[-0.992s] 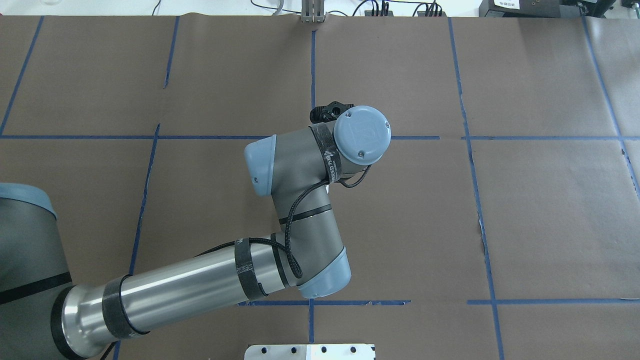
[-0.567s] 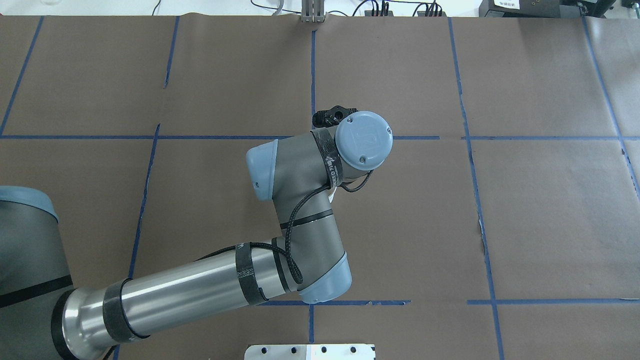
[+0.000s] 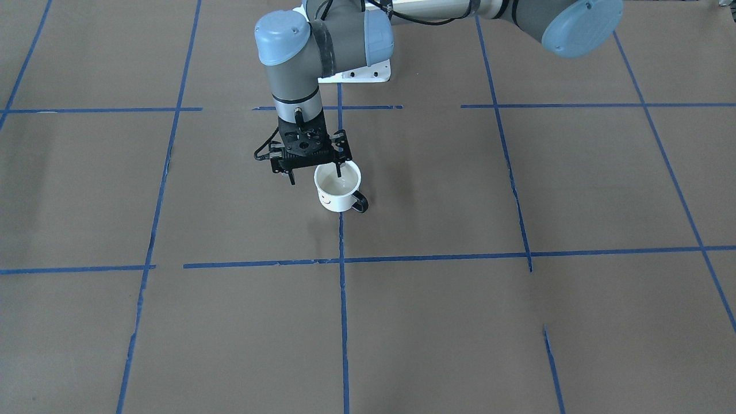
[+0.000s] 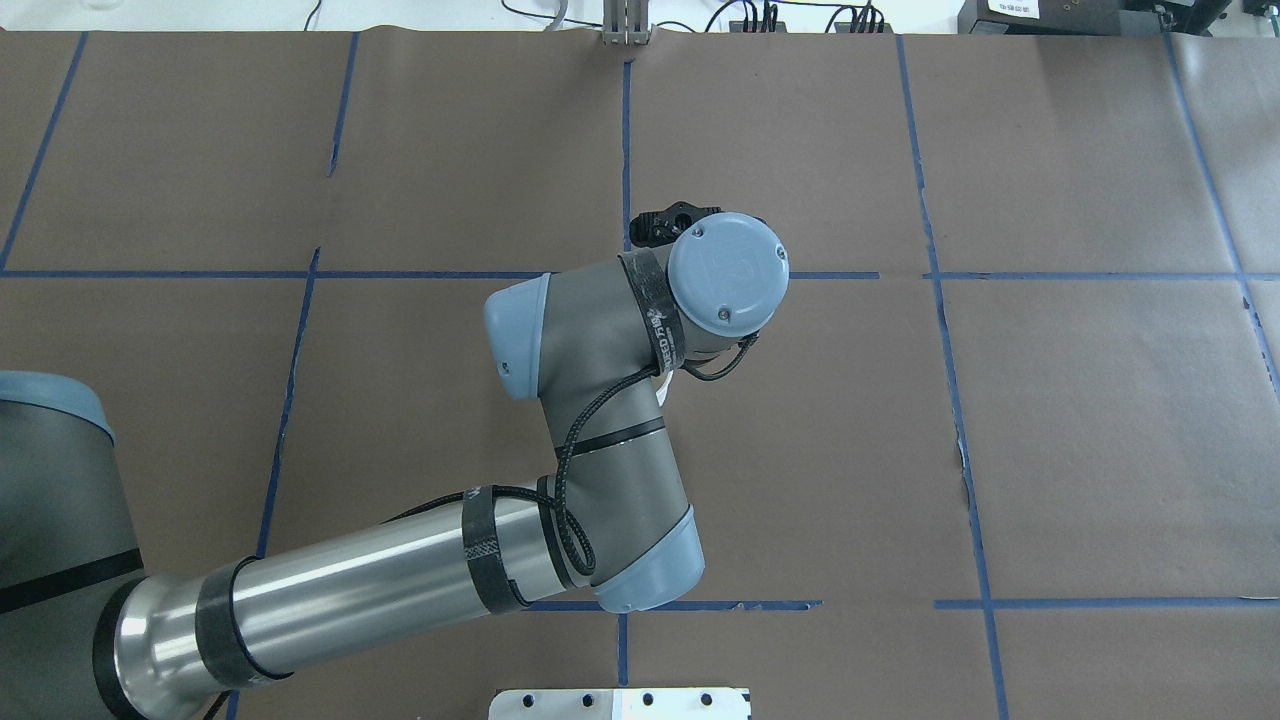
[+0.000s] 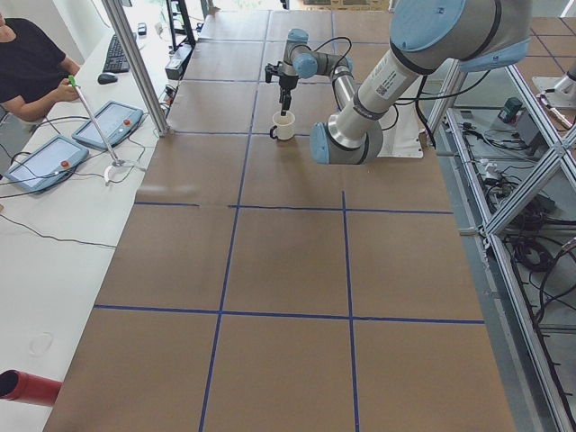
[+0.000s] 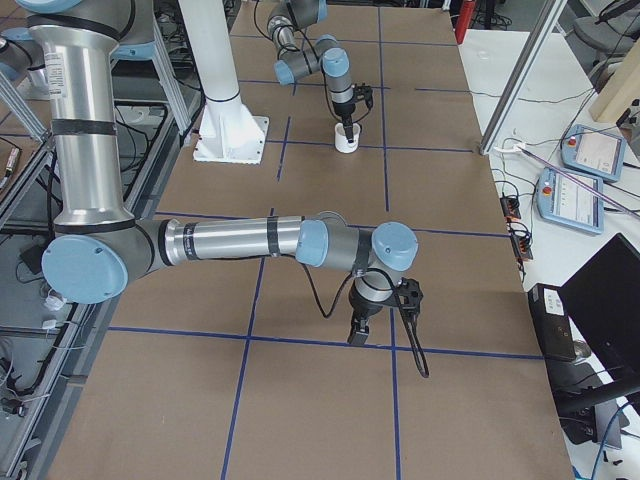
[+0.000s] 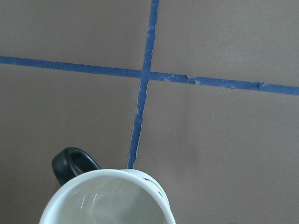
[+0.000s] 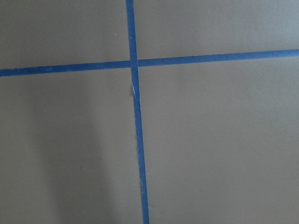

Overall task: Flip mug
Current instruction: 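Rotate the left wrist to turn the white mug upright, then lower the upright white mug onto the table and open the left gripper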

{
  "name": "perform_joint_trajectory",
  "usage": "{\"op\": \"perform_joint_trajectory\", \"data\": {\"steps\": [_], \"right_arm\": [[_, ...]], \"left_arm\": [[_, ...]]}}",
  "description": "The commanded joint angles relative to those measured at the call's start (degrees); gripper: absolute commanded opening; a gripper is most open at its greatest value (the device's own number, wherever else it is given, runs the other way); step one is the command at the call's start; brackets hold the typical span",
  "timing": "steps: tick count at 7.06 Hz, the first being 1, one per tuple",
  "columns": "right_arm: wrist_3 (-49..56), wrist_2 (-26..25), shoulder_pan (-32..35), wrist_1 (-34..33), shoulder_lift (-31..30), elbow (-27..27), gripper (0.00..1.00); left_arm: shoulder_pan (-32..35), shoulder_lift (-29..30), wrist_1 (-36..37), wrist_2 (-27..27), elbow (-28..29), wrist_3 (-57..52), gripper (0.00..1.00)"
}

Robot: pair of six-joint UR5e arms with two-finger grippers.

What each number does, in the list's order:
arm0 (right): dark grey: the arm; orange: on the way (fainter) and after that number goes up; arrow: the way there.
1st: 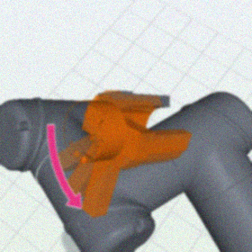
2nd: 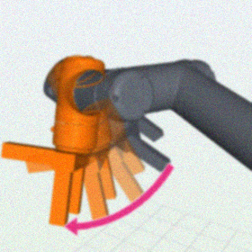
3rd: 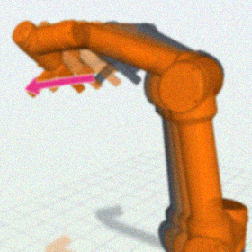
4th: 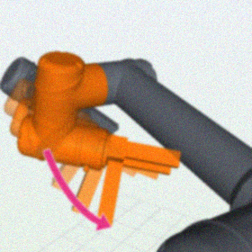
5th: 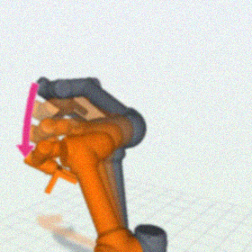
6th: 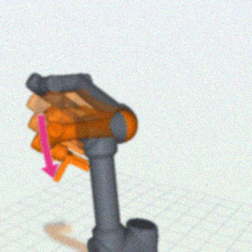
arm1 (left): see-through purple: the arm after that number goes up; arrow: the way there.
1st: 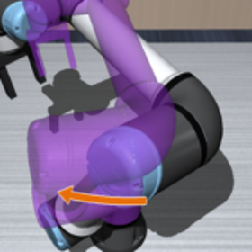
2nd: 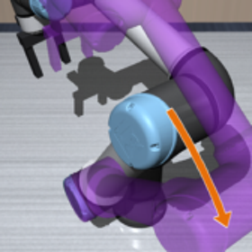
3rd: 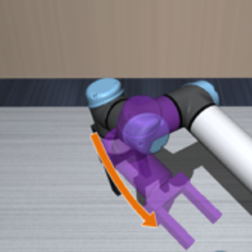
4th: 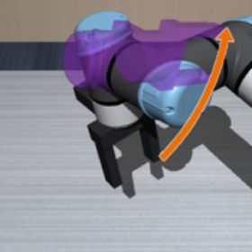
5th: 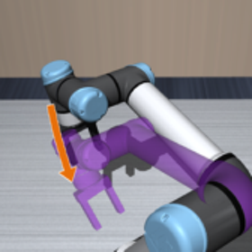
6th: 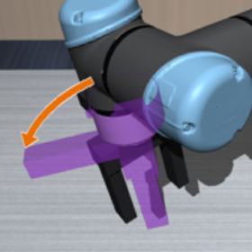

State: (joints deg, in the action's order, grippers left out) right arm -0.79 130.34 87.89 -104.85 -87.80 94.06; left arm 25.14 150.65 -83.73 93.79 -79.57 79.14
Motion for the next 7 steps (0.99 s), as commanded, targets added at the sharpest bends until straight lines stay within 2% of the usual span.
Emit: {"op": "perform_joint_trajectory", "data": {"steps": [1,2,3,6,7], "right_arm": [[0.0,0.0,0.0,0.0,0.0,0.07,1.0],[0.0,0.0,0.0,0.0,0.0,0.07,1.0],[0.0,0.0,0.0,0.0,0.0,0.07,1.0],[0.0,0.0,0.0,0.0,0.0,-0.02,1.0],[0.0,0.0,0.0,0.0,0.0,0.07,1.0]], "left_arm": [[2.18,-0.7,2.41,0.43,-5.04,-4.22,1.0],[4.02,-2.62,3.91,1.21,-9.25,-6.95,1.0],[6.3,-6.73,4.01,4.53,-14.51,-10.46,1.0],[12.1,-13.34,3.83,8.41,-21.05,-18.72,1.0],[15.61,-17.54,3.57,12.78,-24.72,-23.28,1.0]]}}
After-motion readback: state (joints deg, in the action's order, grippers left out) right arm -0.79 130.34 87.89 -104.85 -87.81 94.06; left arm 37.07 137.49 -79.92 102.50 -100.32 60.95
